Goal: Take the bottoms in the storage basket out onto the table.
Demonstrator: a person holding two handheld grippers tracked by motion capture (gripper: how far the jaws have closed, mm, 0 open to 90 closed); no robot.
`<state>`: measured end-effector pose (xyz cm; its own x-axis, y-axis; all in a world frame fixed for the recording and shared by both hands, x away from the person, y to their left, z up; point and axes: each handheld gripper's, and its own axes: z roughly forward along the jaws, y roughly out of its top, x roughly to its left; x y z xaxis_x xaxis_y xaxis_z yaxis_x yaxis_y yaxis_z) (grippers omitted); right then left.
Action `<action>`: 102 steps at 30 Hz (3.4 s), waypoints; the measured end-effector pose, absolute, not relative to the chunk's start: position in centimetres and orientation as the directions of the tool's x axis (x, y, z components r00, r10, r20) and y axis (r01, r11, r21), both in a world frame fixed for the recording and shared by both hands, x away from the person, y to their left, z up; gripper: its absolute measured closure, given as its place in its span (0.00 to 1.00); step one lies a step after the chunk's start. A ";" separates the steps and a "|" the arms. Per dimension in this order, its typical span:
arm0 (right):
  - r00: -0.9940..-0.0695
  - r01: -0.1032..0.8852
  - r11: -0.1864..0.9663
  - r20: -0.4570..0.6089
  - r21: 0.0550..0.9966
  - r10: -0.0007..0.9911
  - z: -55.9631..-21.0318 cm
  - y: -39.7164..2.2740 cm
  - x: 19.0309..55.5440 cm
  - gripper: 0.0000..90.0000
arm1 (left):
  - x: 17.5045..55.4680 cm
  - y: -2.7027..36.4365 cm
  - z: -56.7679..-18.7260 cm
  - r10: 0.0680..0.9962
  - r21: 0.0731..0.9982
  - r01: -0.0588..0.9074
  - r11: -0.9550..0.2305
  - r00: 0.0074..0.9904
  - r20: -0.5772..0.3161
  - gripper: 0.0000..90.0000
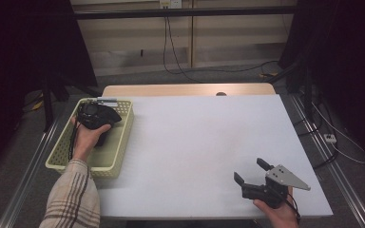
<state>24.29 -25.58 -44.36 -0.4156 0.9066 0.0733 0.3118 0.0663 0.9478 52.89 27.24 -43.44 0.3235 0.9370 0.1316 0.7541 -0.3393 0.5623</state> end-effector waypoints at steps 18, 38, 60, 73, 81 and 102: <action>-0.432 0.314 0.079 0.068 0.946 0.900 -44.4 -25.4 24.2 0.06 | 52.5 27.9 -42.9 0.955 0.526 0.799 -0.291 0.280 0.103 0.71; -0.424 0.322 0.071 0.076 0.944 0.903 -44.4 -25.4 24.4 0.06 | 50.4 30.1 -40.5 0.968 0.675 0.719 -0.167 0.249 -0.026 0.82; -0.423 0.326 0.071 0.078 0.943 0.903 -44.5 -25.3 24.5 0.06 | 47.7 29.9 -38.8 0.951 0.794 0.588 -0.155 0.307 -0.042 0.82; -0.418 0.330 0.065 0.084 0.942 0.904 -44.5 -25.4 24.5 0.06 | 46.8 29.6 -37.8 0.935 0.856 0.503 -0.121 0.347 -0.072 0.81; -0.422 0.326 0.067 0.082 0.943 0.903 -44.5 -25.3 24.4 0.06 | 46.3 29.8 -37.5 0.936 0.883 0.458 -0.104 0.345 -0.069 0.81; -0.426 0.318 0.068 0.078 0.946 0.902 -44.4 -25.3 24.3 0.06 | 43.8 29.9 -35.4 0.938 0.969 0.246 -0.023 0.342 -0.064 0.81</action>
<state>24.35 -25.33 -44.39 -0.4255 0.9016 0.0783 0.3177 0.0678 0.9457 43.84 29.94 -35.42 0.3417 0.9376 -0.0644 0.2457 -0.0230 0.9691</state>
